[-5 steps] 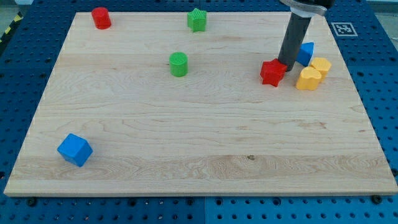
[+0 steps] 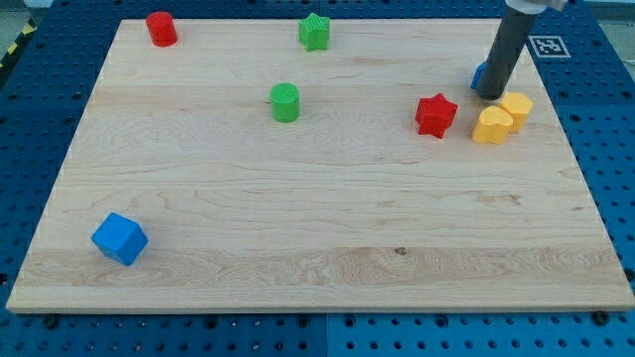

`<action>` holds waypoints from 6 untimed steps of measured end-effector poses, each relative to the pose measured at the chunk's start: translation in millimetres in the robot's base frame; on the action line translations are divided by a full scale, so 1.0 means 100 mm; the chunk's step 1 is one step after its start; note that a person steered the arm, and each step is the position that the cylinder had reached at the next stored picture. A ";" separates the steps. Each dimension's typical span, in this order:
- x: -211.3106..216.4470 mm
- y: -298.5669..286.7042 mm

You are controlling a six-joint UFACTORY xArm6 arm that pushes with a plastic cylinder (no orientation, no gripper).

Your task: Move the blue triangle towards the top right of the board

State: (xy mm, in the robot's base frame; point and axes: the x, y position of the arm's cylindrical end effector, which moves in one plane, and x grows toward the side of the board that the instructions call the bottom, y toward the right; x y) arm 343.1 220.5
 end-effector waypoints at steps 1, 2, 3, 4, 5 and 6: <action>-0.14 0.02; -0.28 0.13; -0.41 0.23; -0.48 0.24; -0.53 0.23; -0.61 0.23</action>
